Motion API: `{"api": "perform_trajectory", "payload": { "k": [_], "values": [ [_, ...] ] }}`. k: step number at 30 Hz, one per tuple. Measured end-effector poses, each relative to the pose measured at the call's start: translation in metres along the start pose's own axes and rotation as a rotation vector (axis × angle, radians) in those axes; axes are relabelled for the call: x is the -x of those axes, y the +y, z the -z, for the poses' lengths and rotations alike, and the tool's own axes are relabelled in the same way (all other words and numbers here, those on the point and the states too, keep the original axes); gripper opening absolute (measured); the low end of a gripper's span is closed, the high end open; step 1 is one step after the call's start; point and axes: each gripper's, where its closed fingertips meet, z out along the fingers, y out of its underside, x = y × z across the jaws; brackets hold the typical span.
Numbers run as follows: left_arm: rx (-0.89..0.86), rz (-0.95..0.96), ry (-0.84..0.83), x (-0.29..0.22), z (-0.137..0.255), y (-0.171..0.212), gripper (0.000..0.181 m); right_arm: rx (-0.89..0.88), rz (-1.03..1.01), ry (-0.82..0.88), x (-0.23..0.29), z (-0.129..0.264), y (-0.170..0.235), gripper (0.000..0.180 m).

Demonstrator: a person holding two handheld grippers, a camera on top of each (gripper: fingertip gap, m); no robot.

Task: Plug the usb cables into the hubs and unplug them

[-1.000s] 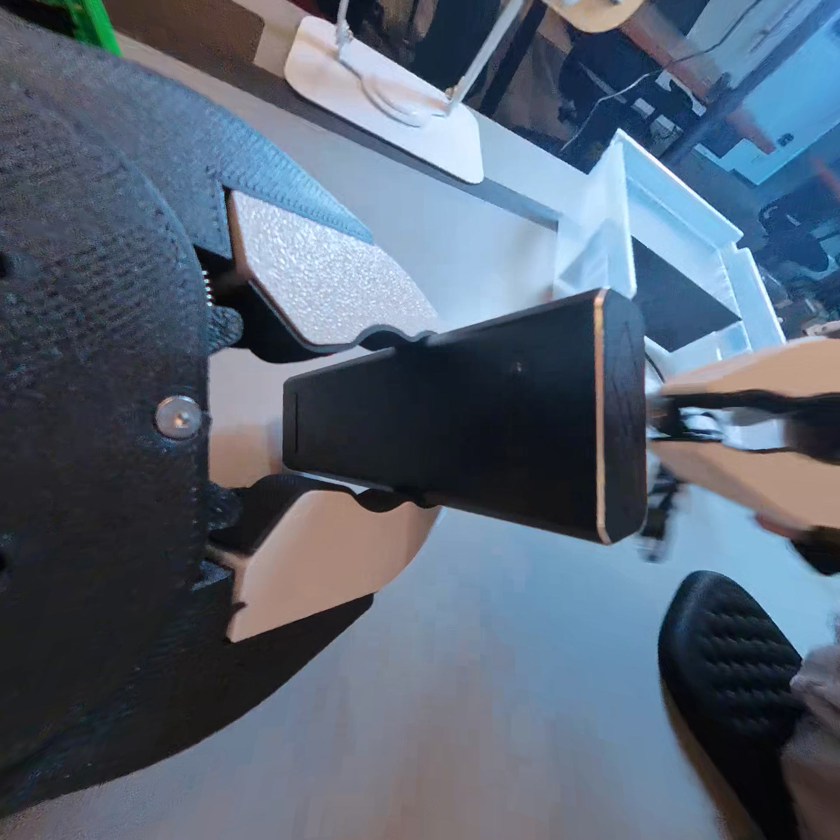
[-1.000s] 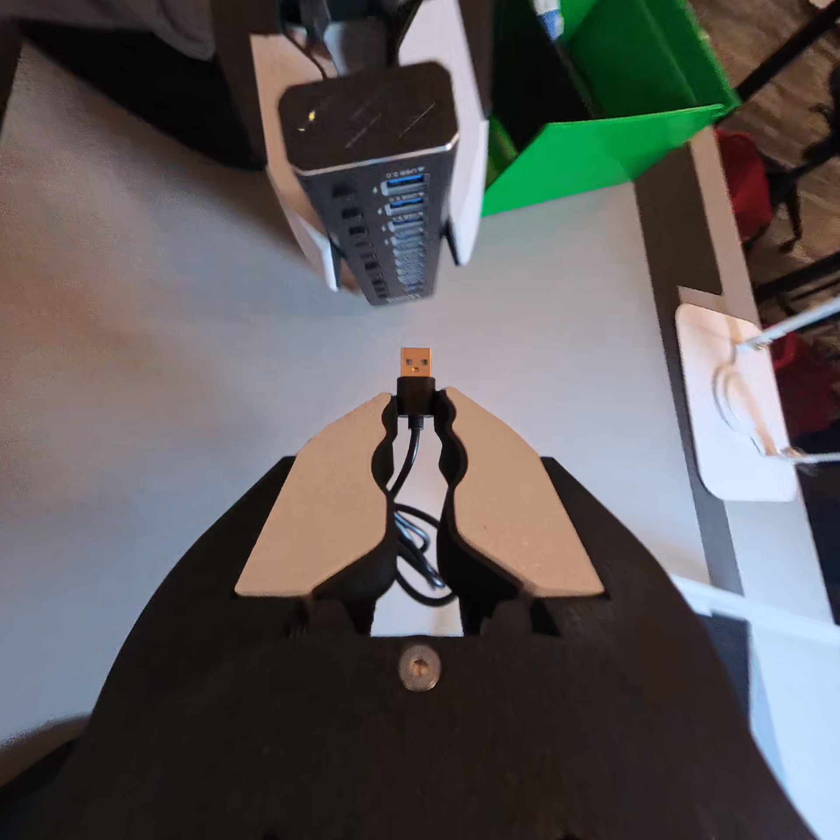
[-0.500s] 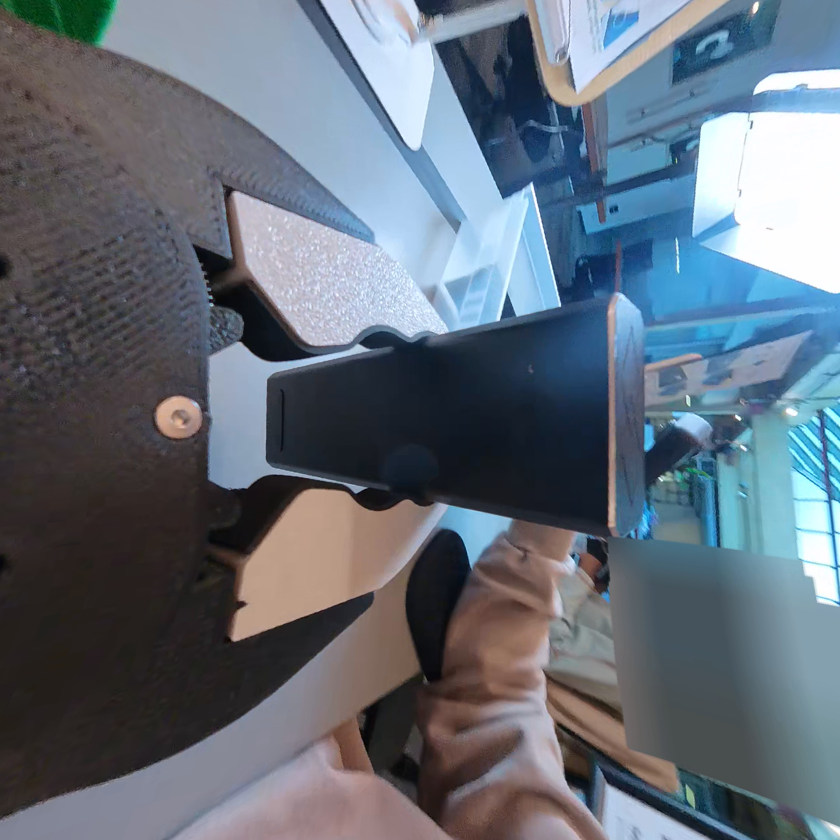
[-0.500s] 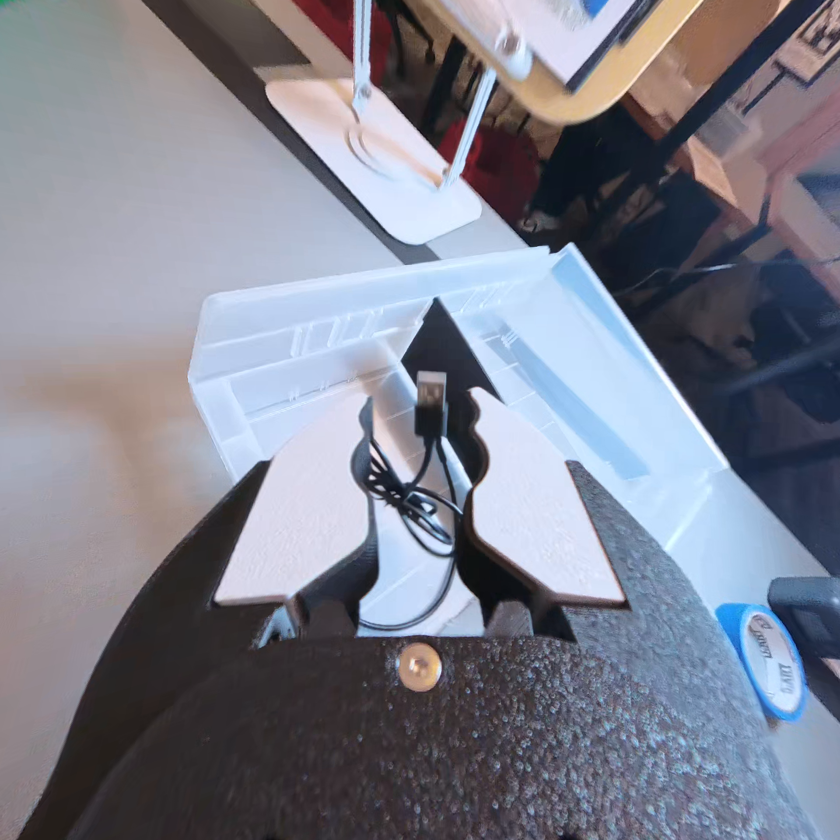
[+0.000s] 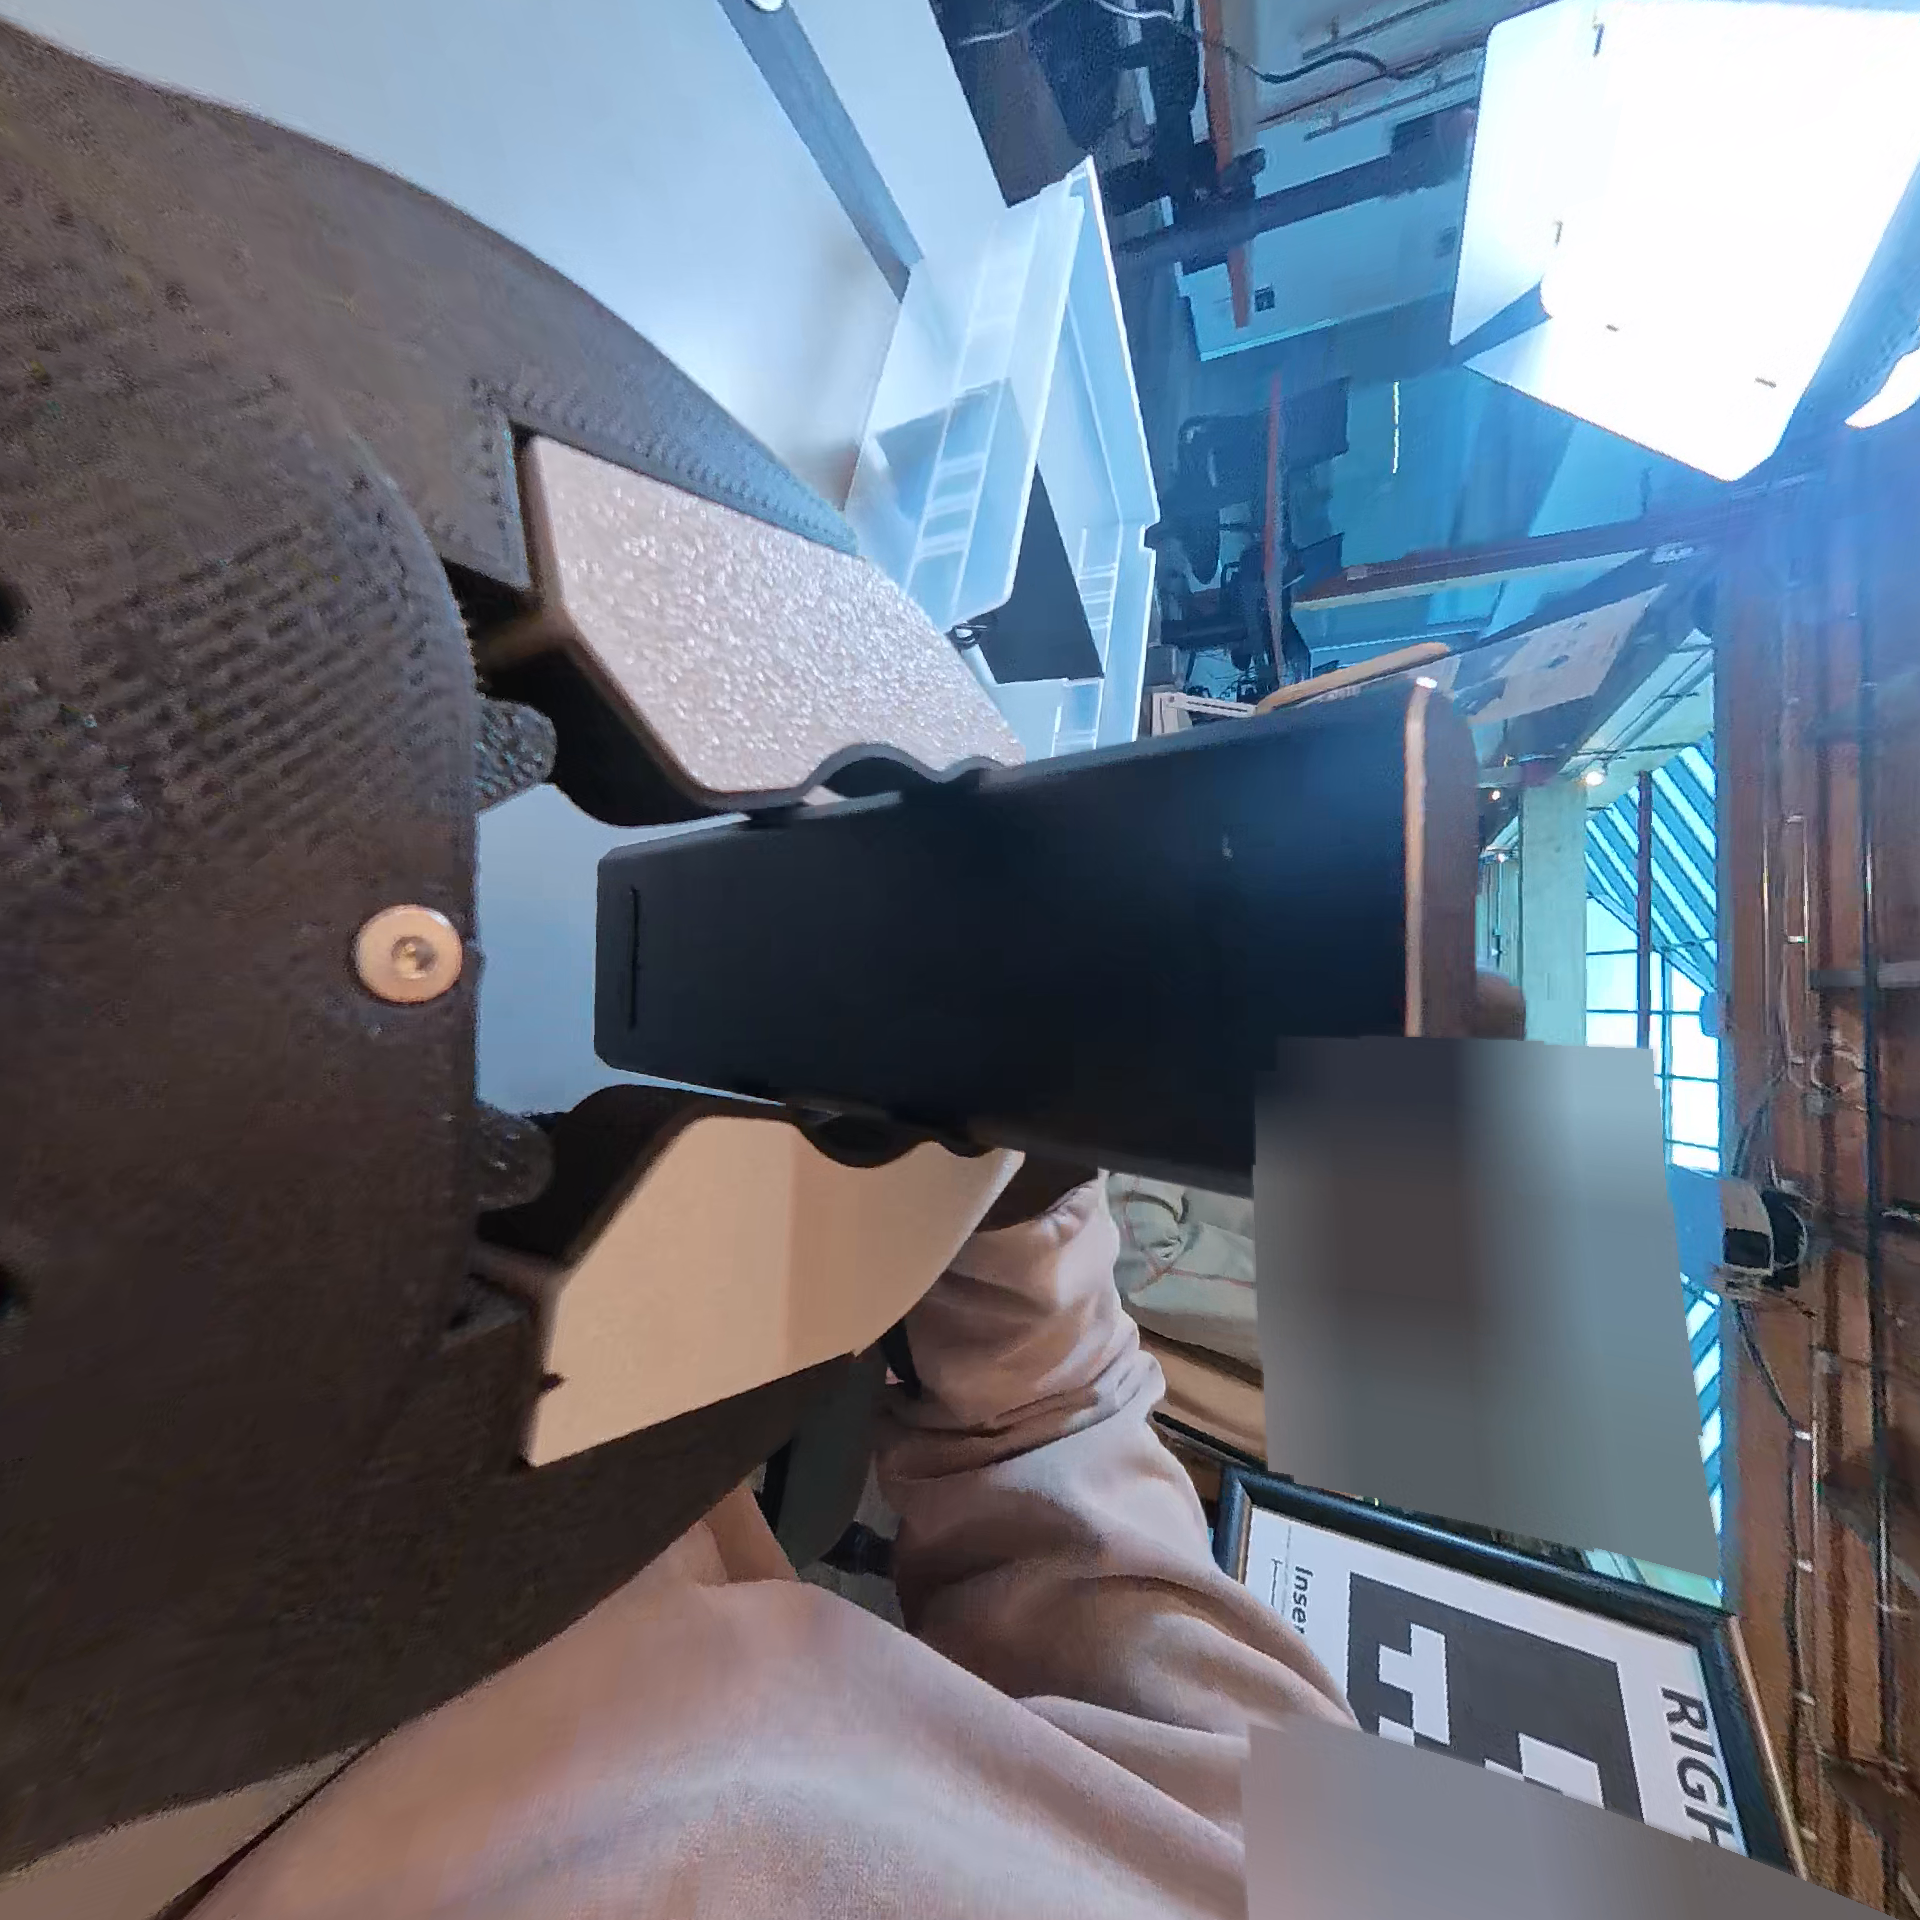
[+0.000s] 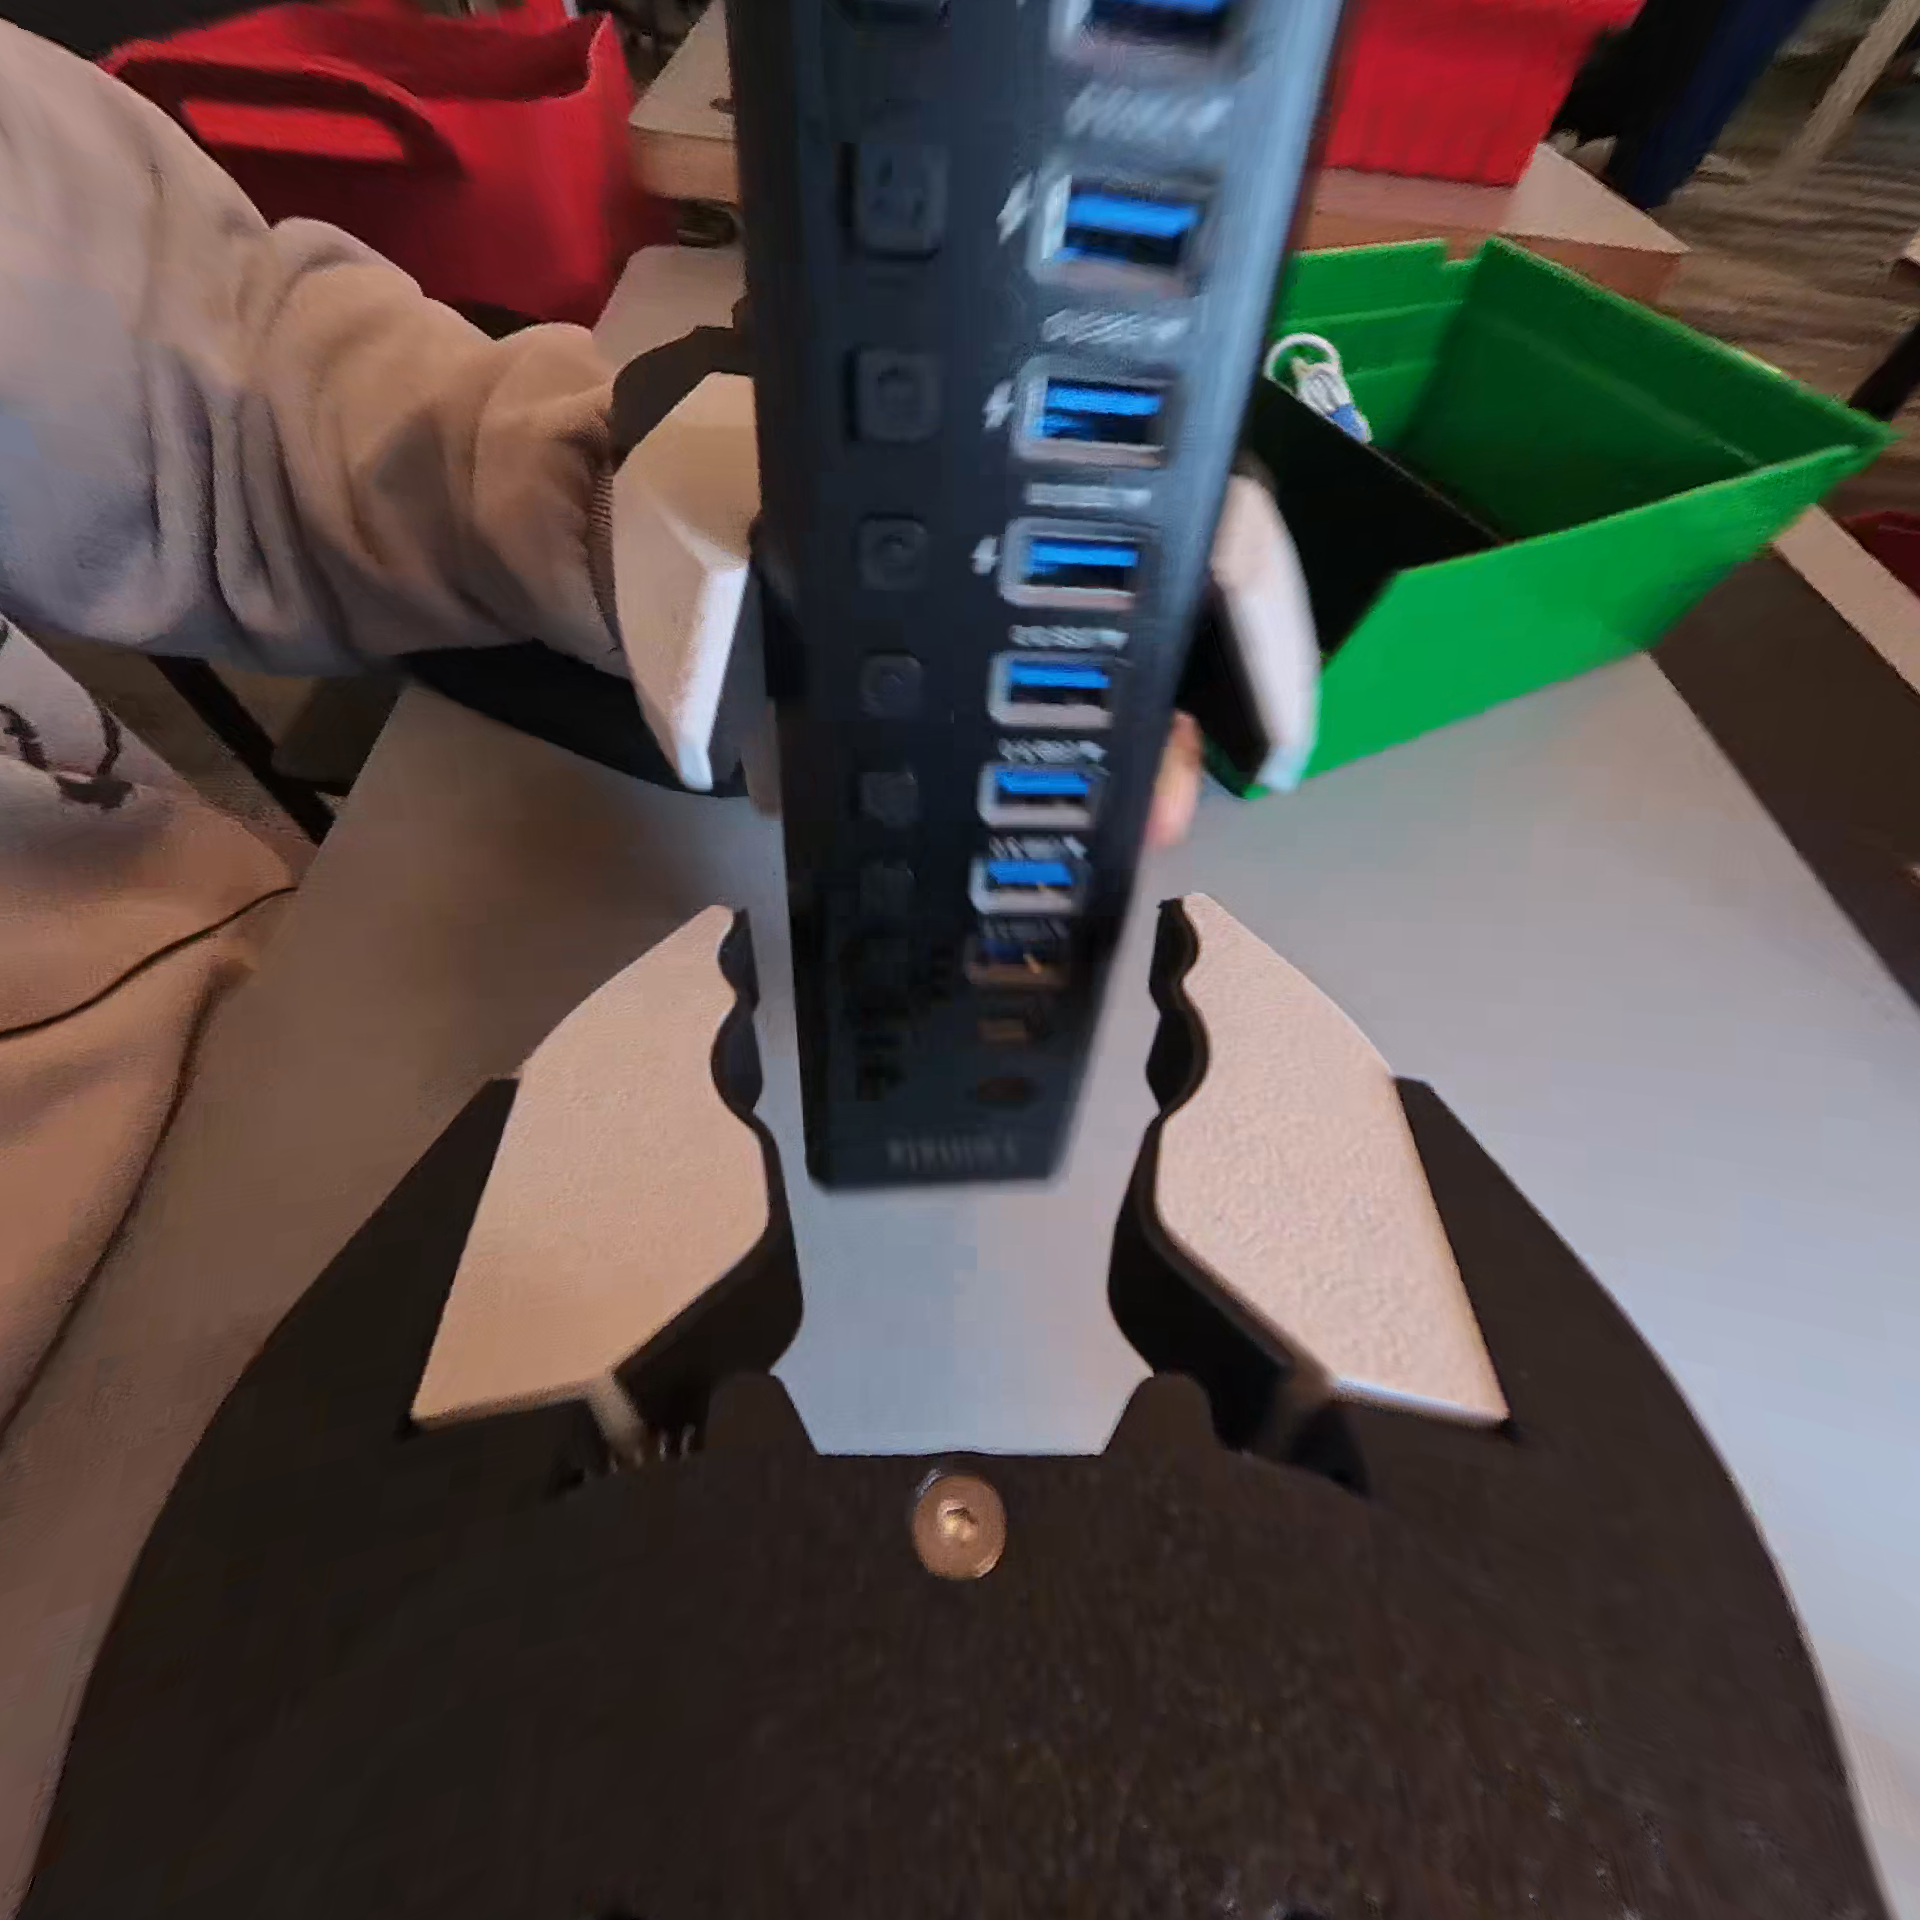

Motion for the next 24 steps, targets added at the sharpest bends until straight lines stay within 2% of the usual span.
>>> {"api": "perform_trajectory", "payload": {
  "k": [2, 4, 7, 9, 12, 14, 19, 21, 24],
  "values": [
    [0.006, -0.036, -0.008, -0.002, -0.001, 0.000, 0.061, -0.032, 0.020, 0.052, 0.000, -0.016, -0.002, 0.064],
    [0.039, -0.053, -0.035, 0.001, 0.000, 0.001, 0.061, -0.007, 0.039, 0.039, -0.001, -0.014, 0.000, 0.063],
    [0.013, -0.035, -0.115, 0.016, 0.008, -0.011, 0.065, 0.018, 0.011, 0.047, -0.014, 0.008, 0.000, 0.063],
    [-0.044, 0.011, -0.140, 0.026, 0.020, -0.025, 0.060, 0.072, 0.000, 0.112, -0.035, 0.029, 0.007, 0.062],
    [-0.079, 0.047, -0.205, 0.044, 0.036, -0.032, 0.058, 0.188, -0.032, 0.219, -0.078, 0.079, 0.015, 0.062],
    [-0.070, 0.067, -0.235, 0.052, 0.040, -0.031, 0.057, 0.345, -0.012, 0.357, -0.122, 0.126, 0.025, 0.062],
    [0.087, 0.072, -0.360, 0.071, 0.044, -0.007, 0.044, 0.746, -0.085, 0.658, -0.237, 0.251, 0.079, 0.062],
    [0.123, 0.038, -0.395, 0.075, 0.047, -0.004, 0.037, 0.889, -0.165, 0.700, -0.266, 0.284, 0.115, 0.062],
    [0.193, -0.054, -0.473, 0.084, 0.056, 0.002, 0.022, 1.045, -0.271, 0.627, -0.283, 0.299, 0.165, 0.062]
  ]
}}
